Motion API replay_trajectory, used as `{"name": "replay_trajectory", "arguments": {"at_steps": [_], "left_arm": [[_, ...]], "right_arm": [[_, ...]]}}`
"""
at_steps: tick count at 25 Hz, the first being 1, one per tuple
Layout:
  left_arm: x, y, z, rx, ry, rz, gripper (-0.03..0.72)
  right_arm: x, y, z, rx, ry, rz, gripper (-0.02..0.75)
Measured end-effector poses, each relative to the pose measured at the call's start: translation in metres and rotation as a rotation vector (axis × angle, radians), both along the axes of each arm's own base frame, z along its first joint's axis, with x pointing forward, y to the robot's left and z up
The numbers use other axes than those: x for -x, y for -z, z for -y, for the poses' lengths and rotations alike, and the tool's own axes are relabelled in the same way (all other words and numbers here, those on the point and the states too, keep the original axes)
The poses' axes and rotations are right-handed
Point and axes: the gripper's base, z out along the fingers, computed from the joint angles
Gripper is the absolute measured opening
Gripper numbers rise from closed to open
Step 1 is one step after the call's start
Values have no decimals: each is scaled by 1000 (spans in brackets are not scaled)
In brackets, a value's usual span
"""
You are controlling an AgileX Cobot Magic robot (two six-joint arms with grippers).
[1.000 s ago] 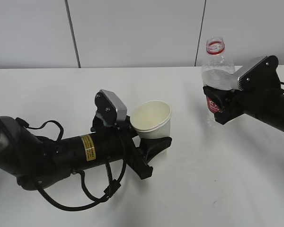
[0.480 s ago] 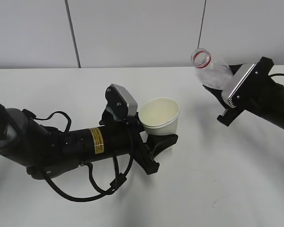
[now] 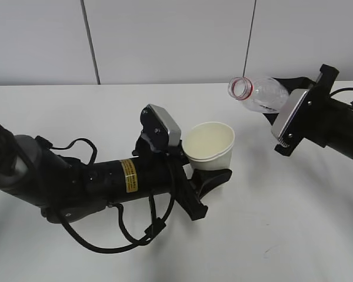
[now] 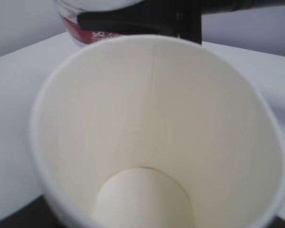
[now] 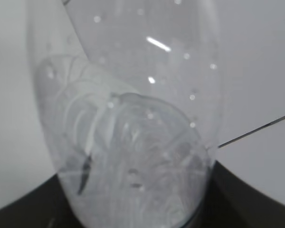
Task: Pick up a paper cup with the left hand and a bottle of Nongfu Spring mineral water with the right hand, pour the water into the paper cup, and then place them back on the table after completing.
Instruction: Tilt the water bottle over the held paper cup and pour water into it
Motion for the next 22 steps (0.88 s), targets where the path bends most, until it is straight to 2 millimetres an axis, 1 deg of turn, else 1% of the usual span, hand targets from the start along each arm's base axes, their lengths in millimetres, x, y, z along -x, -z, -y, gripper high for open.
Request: {"name": "replay_trajectory", "arguments": {"at_steps": [5,10,15,22], "left_arm": [[-2,-4,4,11,6,16,388],[-7,-6,8,-14,1,24,388],[-7,-5,12,-50,23,33,388],[-7,-5,12,-58,21,32,388]], "right_arm": [[0,0,0,48,-5,28,388],[0,0,0,105,-10,54,388],[0,-1,0,178,-17,99,388],[0,-2,0,245,-23,140,387]]}}
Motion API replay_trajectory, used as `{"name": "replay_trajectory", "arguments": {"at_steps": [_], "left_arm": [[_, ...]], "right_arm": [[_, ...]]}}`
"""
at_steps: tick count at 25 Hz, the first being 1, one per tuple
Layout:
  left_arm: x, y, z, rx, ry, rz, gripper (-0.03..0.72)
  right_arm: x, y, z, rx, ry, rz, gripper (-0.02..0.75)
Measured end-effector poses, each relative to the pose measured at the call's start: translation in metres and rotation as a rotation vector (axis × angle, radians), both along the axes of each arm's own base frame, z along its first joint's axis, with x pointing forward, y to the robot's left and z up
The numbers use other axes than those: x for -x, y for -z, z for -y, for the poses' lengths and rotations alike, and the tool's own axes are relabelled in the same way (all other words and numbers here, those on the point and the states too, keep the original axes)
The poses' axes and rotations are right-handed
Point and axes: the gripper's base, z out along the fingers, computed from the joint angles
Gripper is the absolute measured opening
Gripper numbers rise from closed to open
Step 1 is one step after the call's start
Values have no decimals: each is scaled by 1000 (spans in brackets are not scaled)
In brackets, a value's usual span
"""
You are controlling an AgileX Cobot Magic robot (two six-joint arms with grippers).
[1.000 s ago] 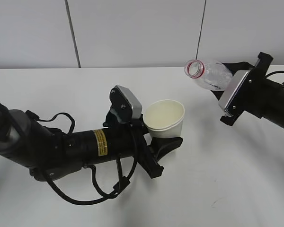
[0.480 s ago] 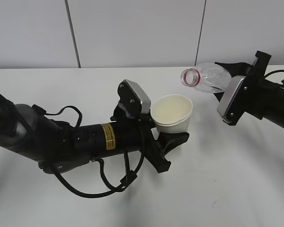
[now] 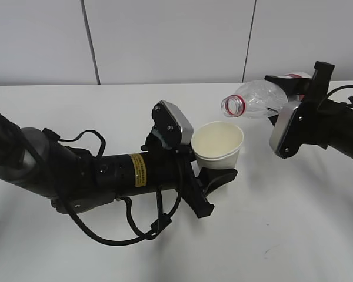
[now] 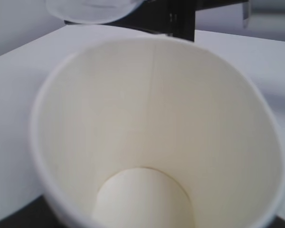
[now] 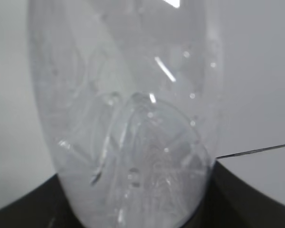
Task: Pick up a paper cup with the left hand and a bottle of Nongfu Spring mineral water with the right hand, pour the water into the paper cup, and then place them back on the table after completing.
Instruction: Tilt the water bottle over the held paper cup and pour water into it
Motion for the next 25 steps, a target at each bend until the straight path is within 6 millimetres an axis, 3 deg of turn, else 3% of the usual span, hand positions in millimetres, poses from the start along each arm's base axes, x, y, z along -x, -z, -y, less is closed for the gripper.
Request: {"name": "replay_trajectory", "arguments": {"at_steps": [9,25], "left_arm": [[1,20,-1,-32,-1,-41,388],[1,19,0,-28,2,-39,387]], "right_arm": [[0,0,1,69,3,36,386],[0,0,1,190,-3,93,386]]}}
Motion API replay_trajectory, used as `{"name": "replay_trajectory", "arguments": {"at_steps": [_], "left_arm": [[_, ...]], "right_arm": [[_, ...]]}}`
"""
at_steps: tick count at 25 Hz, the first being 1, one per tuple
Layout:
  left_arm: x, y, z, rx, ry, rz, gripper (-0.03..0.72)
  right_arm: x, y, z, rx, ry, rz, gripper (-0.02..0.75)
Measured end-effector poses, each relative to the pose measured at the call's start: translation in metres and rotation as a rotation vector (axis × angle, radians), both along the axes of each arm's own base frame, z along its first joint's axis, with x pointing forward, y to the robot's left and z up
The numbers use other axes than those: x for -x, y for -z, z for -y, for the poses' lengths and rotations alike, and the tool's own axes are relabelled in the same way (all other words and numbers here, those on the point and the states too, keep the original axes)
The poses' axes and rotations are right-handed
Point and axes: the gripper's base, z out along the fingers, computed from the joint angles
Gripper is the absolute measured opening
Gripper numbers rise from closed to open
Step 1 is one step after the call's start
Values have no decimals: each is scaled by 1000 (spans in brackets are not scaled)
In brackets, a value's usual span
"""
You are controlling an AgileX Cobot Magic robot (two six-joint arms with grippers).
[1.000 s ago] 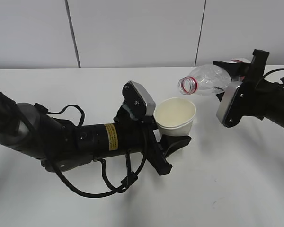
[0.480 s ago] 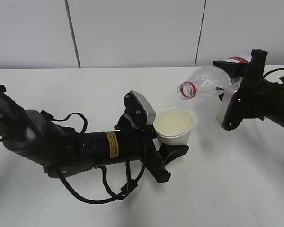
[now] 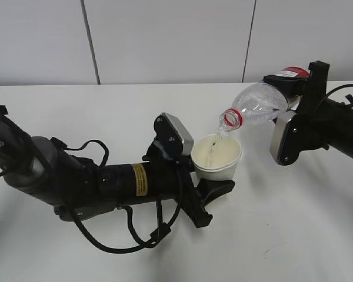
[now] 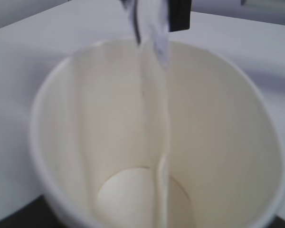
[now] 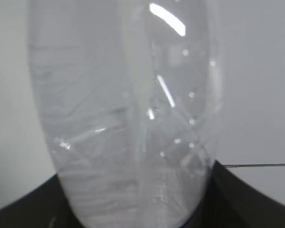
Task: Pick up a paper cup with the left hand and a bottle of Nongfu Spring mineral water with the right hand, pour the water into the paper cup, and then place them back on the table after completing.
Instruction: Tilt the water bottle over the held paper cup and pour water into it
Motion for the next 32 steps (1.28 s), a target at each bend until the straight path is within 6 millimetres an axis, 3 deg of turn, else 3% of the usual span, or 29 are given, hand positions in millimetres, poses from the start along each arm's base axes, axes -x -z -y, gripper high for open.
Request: {"name": "replay_trajectory", "arguments": {"at_steps": [32], "left_arm": [[1,0,0,-3,7,2,387]], "right_arm": [[-1,-1,2,22,27,23,385]]}}
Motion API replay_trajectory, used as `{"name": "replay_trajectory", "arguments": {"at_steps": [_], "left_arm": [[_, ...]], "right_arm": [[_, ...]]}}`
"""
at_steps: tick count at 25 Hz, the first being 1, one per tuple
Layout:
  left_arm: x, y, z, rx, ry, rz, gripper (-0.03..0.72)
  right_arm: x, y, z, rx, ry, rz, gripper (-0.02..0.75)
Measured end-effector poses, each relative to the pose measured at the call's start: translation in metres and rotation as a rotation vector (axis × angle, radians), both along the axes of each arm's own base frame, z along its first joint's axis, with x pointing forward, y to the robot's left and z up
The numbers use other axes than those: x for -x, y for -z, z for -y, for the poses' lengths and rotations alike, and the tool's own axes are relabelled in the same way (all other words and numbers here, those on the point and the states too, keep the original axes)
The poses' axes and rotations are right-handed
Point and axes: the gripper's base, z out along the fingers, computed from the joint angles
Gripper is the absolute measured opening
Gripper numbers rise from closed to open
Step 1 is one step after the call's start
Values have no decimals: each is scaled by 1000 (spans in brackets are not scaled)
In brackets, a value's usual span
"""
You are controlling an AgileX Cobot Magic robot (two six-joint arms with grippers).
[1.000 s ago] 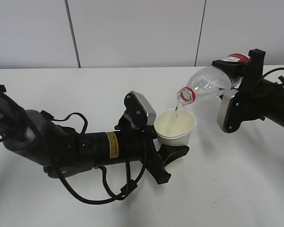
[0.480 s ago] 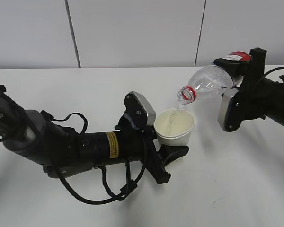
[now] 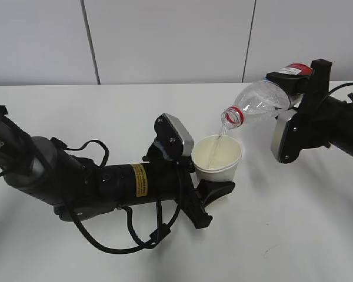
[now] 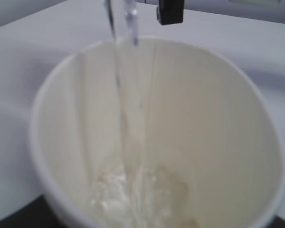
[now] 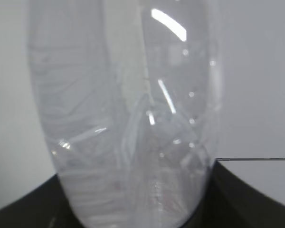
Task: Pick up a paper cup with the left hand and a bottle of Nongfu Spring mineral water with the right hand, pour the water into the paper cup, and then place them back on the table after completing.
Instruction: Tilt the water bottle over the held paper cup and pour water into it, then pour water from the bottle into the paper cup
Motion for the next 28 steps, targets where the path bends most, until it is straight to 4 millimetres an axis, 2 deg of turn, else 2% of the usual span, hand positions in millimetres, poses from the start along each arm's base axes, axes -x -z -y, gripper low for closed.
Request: {"name": "replay_trajectory", "arguments": {"at_steps": [28], "left_arm": [[0,1,0,-9,0,-2,387]], "right_arm": [[0,0,0,4,3,5,385]]}}
